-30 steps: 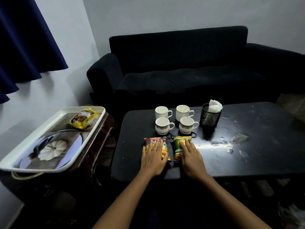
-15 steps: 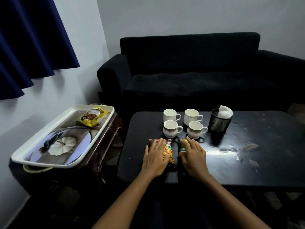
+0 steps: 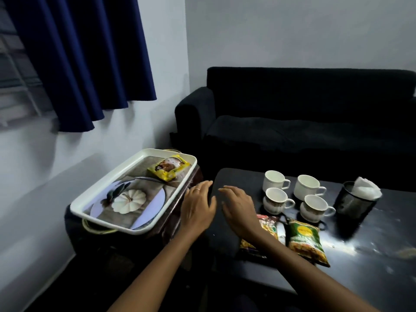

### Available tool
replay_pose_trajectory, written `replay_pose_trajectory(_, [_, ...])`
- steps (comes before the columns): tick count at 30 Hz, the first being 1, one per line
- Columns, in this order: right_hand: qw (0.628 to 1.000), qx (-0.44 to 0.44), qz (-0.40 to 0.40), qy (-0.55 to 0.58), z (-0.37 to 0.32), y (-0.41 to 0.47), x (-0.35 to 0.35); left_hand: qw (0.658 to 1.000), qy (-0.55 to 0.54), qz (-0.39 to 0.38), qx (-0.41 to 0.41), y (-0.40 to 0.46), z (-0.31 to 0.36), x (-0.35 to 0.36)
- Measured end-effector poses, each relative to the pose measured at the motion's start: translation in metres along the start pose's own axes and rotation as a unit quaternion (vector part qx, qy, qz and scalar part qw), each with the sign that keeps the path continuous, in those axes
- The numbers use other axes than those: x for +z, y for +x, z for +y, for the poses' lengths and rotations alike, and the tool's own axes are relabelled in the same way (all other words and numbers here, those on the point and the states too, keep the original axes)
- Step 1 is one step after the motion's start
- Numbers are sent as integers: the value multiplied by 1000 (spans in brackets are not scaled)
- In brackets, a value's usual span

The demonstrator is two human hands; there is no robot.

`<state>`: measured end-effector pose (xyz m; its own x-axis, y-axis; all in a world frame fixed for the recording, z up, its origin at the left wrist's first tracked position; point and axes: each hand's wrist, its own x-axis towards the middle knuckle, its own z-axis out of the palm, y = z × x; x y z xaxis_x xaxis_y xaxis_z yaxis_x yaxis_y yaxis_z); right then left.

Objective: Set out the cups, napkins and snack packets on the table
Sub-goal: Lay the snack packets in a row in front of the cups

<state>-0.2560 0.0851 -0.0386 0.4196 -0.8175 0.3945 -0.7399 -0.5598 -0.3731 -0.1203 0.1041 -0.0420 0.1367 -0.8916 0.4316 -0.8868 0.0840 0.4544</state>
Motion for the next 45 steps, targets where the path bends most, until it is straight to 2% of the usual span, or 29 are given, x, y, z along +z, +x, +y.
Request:
replay_pose_trajectory(7, [999, -28, -32, 33, -42, 85, 37, 991, -22, 44, -121, 34, -67, -22])
replay_pose_trajectory(11, [994, 47, -48, 81, -56, 124, 62, 972, -69, 40, -222, 52, -92, -19])
replay_pose_trajectory(13, [986, 101, -51, 121, -60, 138, 73, 965, -90, 30, -244, 58, -100, -16])
replay_pose_trajectory(17, [969, 187, -53, 150, -58, 159, 85, 964, -97, 41, -244, 57, -103, -10])
replay_pose_trajectory(19, [966, 208, -42, 145, -57, 162, 85, 960, -115, 53, -251, 57, -103, -10])
replay_pose_trajectory(22, [953, 229, -6, 200, -60, 159, 81, 953, -147, 62, -257, 56, -98, -13])
replay_pose_trajectory(28, [937, 184, 72, 289, -71, 134, 49, 943, -216, 84, -237, 45, -73, -35])
replay_pose_trajectory(32, [895, 169, 101, 400, -68, 103, 13, 931, -273, 107, -217, 24, -34, -51])
replay_pose_trajectory(37, [864, 153, 110, 467, -49, 63, -40, 919, -335, 66, -197, -5, 20, -61])
replay_pose_trajectory(41, [854, 160, 114, 482, -31, 32, -78, 903, -383, -16, -194, -23, 52, -64])
replay_pose_trajectory(45, [856, 171, 118, 474, -22, 4, -100, 919, -359, -63, -151, -49, 61, -66])
